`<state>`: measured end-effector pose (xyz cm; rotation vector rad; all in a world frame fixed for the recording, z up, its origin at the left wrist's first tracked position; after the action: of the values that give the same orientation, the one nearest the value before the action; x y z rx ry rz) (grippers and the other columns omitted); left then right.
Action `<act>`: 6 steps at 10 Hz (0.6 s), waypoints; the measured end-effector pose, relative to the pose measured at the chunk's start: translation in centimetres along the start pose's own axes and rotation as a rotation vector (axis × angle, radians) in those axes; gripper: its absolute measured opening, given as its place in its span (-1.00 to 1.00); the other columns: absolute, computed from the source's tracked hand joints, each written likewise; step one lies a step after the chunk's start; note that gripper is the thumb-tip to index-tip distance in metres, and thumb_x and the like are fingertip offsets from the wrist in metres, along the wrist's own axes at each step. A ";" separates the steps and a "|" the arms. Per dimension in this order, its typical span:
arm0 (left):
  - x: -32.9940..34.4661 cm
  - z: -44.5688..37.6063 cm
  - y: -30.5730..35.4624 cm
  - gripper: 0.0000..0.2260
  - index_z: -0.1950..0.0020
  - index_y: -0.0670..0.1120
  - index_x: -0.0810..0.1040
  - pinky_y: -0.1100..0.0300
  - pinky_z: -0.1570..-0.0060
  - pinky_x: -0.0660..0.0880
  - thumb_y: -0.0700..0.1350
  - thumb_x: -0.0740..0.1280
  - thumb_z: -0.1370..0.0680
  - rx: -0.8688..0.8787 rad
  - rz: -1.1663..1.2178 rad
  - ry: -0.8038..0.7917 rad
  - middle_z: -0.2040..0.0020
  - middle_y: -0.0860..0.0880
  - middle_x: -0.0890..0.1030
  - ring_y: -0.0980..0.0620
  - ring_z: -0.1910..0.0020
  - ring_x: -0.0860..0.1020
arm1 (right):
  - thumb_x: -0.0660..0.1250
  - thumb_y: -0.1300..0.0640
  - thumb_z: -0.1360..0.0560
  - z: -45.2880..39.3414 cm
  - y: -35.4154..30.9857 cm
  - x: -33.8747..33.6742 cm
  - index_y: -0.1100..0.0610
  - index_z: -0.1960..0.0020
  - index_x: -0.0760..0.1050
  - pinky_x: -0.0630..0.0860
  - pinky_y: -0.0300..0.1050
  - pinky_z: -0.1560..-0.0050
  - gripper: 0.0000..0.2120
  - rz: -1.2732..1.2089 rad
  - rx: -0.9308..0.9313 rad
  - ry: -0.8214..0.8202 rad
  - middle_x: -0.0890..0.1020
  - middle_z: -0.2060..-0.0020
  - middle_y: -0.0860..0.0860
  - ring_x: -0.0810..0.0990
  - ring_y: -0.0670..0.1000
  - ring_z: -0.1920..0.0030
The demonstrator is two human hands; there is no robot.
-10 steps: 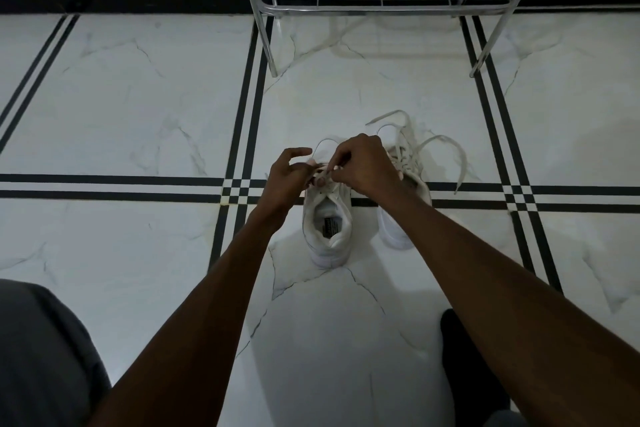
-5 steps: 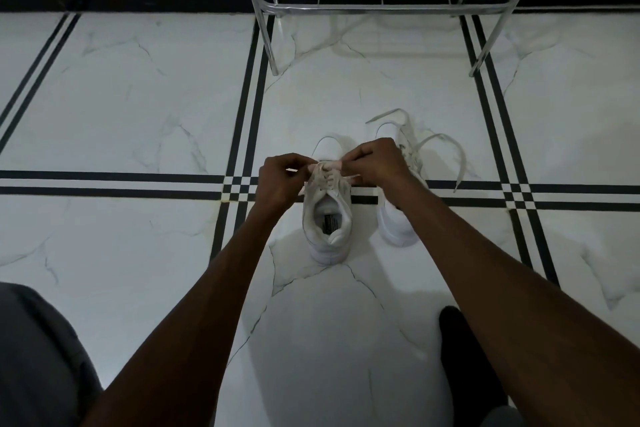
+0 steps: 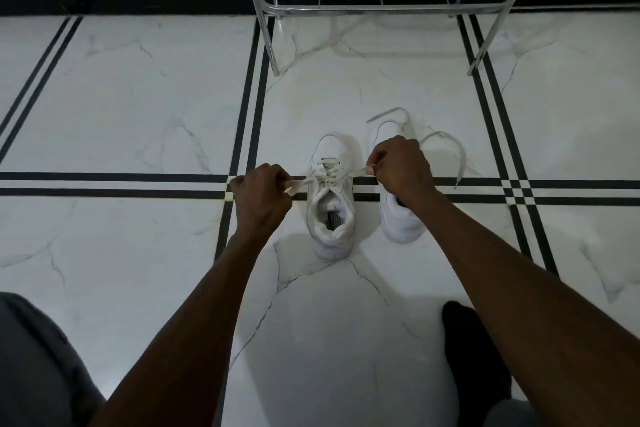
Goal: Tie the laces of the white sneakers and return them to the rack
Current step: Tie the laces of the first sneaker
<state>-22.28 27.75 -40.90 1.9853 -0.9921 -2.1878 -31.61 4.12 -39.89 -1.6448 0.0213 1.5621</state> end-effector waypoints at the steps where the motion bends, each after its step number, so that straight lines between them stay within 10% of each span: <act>1: 0.0 0.1 0.1 -0.79 0.08 -0.06 0.64 -0.07 -0.19 0.31 -0.33 0.38 -0.39 0.026 -0.106 0.022 0.14 0.03 0.66 -0.05 0.07 0.60 | 0.43 0.30 -0.41 0.1 0.6 0.4 0.15 0.21 0.71 0.60 -0.13 0.19 -0.89 0.077 -0.019 0.051 0.72 0.22 0.13 0.69 0.11 0.17; 2: 0.0 0.0 0.2 -0.81 0.11 -0.06 0.60 -0.10 -0.27 0.26 -0.33 0.39 -0.39 0.076 -0.180 0.035 0.18 0.04 0.63 -0.05 0.06 0.58 | 0.26 0.30 -0.55 0.2 1.1 1.5 0.27 0.03 0.64 0.35 -0.28 0.13 -0.83 0.150 -0.041 -0.003 0.69 0.03 0.17 0.65 0.12 -0.01; 6: 0.5 0.7 0.2 -0.87 0.12 -0.09 0.59 -0.14 -0.15 0.32 -0.28 0.43 -0.41 0.079 -0.311 0.042 0.19 -0.01 0.65 -0.14 -0.01 0.52 | 0.23 0.33 -0.51 1.2 -0.5 1.0 0.17 0.16 0.38 0.44 -0.07 0.19 -0.89 0.403 -0.155 0.021 0.60 0.10 0.25 0.60 0.27 0.10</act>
<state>-23.07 27.70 -41.33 2.3525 -0.8235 -2.2698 -32.14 5.65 -40.26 -1.8613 0.2632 1.8851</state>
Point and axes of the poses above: each hand's wrist, its own z-axis away from the middle knuckle, its own x-axis out of the palm, y = z × x, the point moved 6 cm from there along -z, towards the middle knuckle
